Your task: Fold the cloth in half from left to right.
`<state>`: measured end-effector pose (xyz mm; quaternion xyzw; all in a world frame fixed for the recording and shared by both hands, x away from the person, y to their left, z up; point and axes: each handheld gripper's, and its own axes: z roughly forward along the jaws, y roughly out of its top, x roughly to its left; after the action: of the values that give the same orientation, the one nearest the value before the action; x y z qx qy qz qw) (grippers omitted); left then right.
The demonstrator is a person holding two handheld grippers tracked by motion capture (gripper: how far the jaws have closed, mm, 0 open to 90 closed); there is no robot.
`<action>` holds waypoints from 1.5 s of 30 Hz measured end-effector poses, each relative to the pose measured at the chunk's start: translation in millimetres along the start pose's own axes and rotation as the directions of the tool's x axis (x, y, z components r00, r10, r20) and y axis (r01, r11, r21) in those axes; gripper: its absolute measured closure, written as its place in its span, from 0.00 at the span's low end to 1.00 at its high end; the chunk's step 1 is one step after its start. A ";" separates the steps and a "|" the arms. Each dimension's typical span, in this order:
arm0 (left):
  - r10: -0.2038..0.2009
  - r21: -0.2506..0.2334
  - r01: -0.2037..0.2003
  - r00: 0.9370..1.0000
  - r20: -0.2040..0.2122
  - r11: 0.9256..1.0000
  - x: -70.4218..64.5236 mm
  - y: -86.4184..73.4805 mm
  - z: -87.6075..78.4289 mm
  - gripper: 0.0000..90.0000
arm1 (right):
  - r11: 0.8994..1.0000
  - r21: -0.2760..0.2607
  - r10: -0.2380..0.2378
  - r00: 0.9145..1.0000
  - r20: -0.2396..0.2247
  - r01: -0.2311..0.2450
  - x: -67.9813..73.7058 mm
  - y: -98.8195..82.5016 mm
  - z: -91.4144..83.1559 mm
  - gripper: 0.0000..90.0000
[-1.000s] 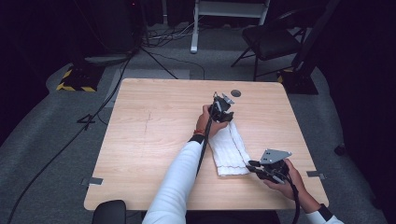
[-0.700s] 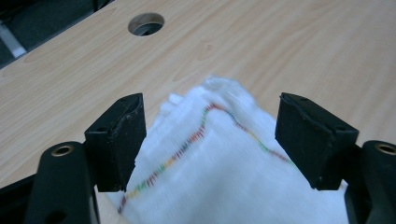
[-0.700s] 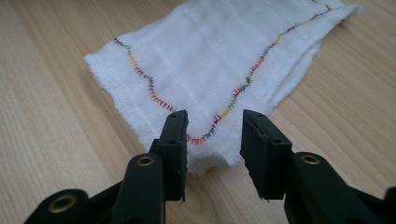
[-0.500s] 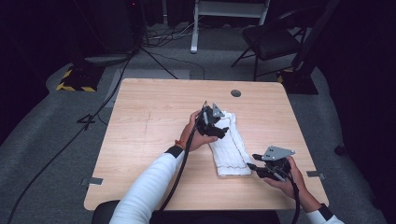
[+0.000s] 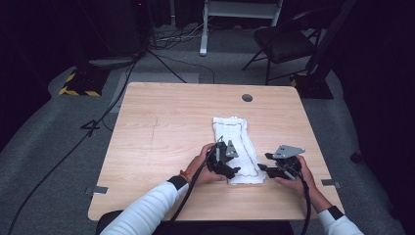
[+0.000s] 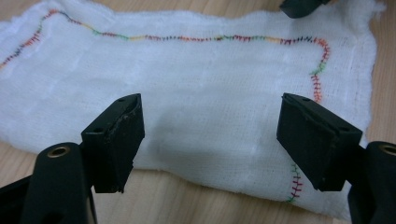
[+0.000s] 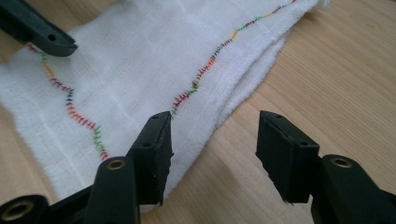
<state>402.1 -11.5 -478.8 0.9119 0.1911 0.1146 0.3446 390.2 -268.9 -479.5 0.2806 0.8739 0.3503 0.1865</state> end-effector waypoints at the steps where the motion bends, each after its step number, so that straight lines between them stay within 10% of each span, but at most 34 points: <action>1: -0.005 0.006 0.005 1.000 0.004 1.000 0.2 -1.5 1.1 0.27 | 1.000 0.007 0.002 1.000 0.002 -0.002 -1.0 -0.1 3.0 0.51; 33: 0.009 0.037 -0.011 0.999 0.035 0.999 -13.7 -46.5 -28.9 0.32 | 0.997 0.040 -0.050 0.983 -0.177 0.058 45.1 7.8 13.1 0.53; 45: -0.064 0.008 0.063 0.996 0.057 0.998 5.9 -49.6 -50.6 0.23 | 0.999 -0.027 -0.024 0.993 -0.112 0.021 28.9 16.1 -1.8 0.48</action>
<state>376.7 54.8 -474.4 0.9094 0.2103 0.0769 0.3506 372.7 -242.2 -470.5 0.2481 0.8815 0.3746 0.1449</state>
